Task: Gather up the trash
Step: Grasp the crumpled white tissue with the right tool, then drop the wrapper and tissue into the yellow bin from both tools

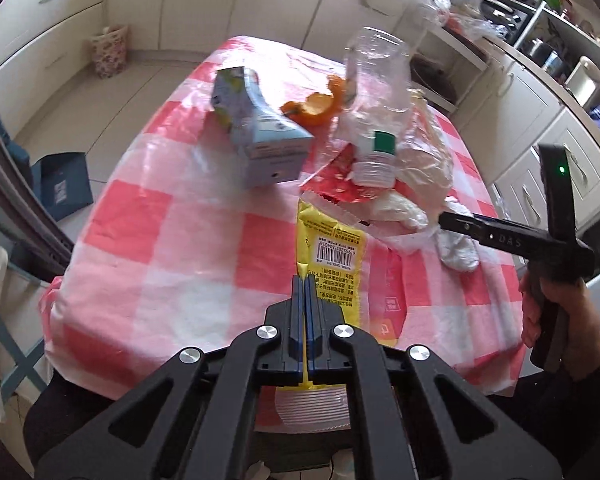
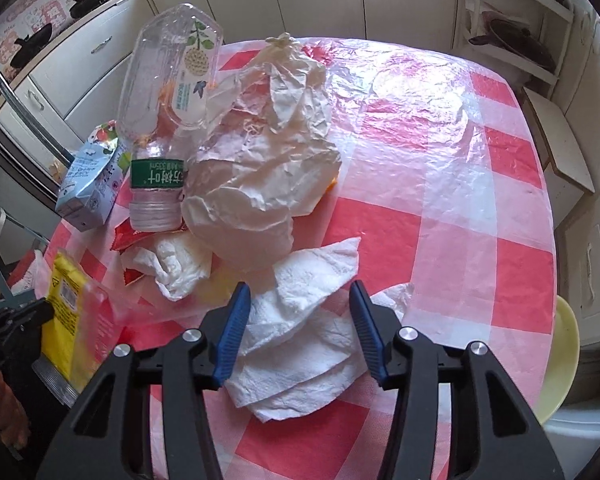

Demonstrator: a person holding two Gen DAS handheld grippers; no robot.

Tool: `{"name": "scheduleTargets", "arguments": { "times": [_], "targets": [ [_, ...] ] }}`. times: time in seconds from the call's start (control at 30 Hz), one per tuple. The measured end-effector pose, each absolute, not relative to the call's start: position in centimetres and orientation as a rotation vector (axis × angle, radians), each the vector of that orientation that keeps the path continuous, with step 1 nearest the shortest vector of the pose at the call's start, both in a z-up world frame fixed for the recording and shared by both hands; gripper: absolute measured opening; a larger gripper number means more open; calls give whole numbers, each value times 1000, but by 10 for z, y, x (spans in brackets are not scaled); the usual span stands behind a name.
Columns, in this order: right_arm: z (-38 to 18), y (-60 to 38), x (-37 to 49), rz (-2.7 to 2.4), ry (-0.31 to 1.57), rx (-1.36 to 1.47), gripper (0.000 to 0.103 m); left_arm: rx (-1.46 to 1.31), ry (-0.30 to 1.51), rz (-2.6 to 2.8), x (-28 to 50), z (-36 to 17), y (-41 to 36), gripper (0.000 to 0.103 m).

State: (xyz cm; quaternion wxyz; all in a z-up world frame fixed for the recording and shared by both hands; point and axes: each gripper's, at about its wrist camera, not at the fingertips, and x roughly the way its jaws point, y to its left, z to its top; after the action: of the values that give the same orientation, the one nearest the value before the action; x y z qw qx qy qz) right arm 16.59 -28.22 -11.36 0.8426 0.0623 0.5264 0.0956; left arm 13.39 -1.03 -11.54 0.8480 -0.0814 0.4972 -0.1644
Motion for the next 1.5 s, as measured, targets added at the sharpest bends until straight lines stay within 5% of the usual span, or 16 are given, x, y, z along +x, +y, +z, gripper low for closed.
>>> {"name": "scheduleTargets", "arguments": {
  "times": [0.03,0.1,0.37,0.53,0.67,0.7,0.73,0.77,0.8,0.87,1.5],
  "targets": [
    [-114,-280,164,207,1111,124,28,-179,1052,-339,135,-117,-7,1],
    [-115,-278,162,225,1118,145,21,-192,1056,-329,138,-120,-4,1],
    [-112,-291,153,290,1103,234,18,-206,1076,-326,143,-128,-2,2],
    [-104,-299,154,322,1088,259,17,-194,1079,-308,144,-134,-6,26],
    [-100,-303,152,341,1084,281,17,-119,1059,-265,144,-132,-21,58],
    [-99,-303,152,344,1083,286,17,-88,1053,-252,143,-133,-27,58],
    [-98,-303,152,345,1081,288,17,-46,1043,-240,142,-134,-34,58],
    [-96,-304,152,346,1079,290,17,-1,1034,-225,141,-135,-40,48],
    [-95,-304,152,347,1077,295,17,59,1024,-224,138,-136,-49,22],
    [-93,-307,151,346,1070,301,17,86,1030,-251,136,-136,-57,4],
    [-61,-436,109,134,906,503,17,-139,896,-408,112,-40,-57,1]
  ]
}}
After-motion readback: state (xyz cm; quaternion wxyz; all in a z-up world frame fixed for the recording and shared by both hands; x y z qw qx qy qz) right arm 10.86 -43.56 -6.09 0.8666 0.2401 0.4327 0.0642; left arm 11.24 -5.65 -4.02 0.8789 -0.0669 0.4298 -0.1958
